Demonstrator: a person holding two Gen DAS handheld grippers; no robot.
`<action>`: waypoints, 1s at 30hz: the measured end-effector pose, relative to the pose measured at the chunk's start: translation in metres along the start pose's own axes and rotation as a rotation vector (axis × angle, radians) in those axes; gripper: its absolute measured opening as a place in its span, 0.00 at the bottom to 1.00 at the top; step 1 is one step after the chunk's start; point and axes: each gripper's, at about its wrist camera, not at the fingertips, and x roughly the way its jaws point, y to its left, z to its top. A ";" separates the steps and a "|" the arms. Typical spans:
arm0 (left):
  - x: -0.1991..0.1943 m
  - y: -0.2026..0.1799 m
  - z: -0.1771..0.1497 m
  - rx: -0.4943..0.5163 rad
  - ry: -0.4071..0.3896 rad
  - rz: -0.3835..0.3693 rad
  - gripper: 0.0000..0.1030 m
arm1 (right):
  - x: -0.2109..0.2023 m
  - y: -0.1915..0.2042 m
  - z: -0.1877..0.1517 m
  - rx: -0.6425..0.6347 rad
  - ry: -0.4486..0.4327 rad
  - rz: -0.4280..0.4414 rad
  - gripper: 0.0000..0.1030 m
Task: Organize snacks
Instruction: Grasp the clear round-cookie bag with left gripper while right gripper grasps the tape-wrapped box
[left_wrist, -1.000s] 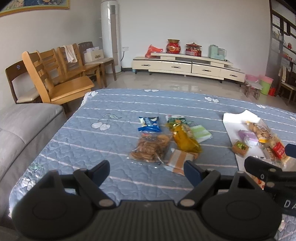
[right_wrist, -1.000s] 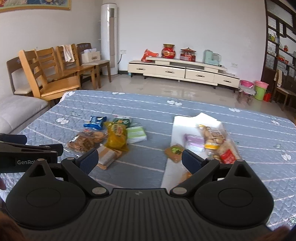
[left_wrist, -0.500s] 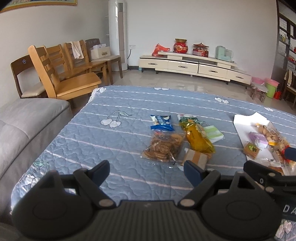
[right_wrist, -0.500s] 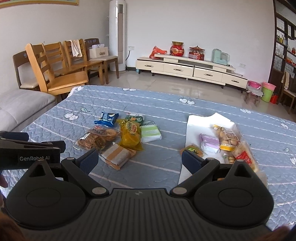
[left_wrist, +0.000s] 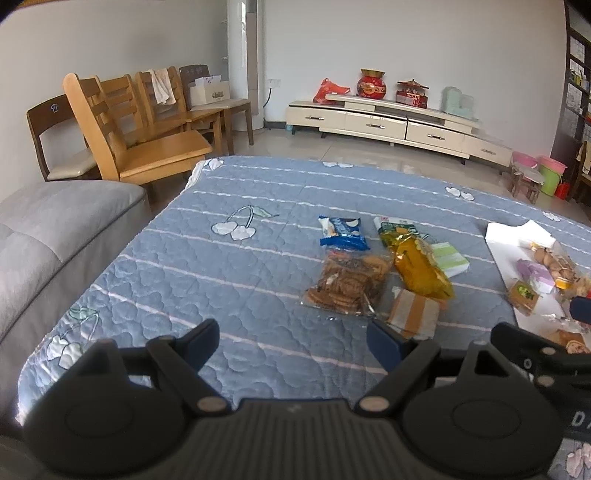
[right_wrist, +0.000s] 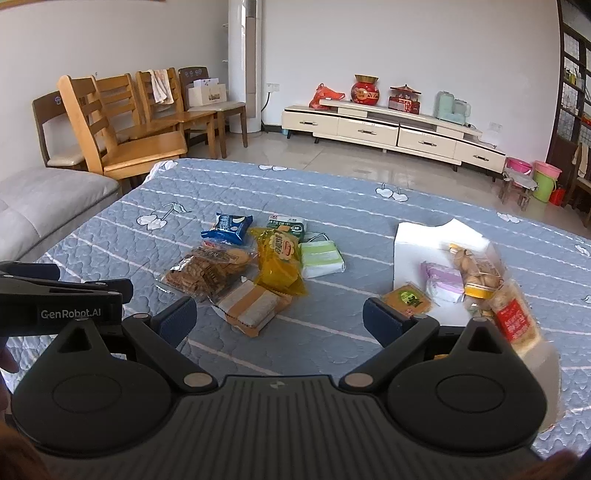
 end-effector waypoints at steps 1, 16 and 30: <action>0.003 0.000 0.000 0.001 0.002 0.002 0.84 | 0.002 0.000 -0.001 0.001 0.003 0.000 1.00; 0.099 -0.034 0.039 0.153 0.074 -0.048 0.95 | 0.019 -0.025 -0.009 0.061 0.029 0.002 1.00; 0.120 -0.027 0.037 0.110 0.121 -0.097 0.49 | 0.049 -0.022 -0.015 0.086 0.102 0.030 1.00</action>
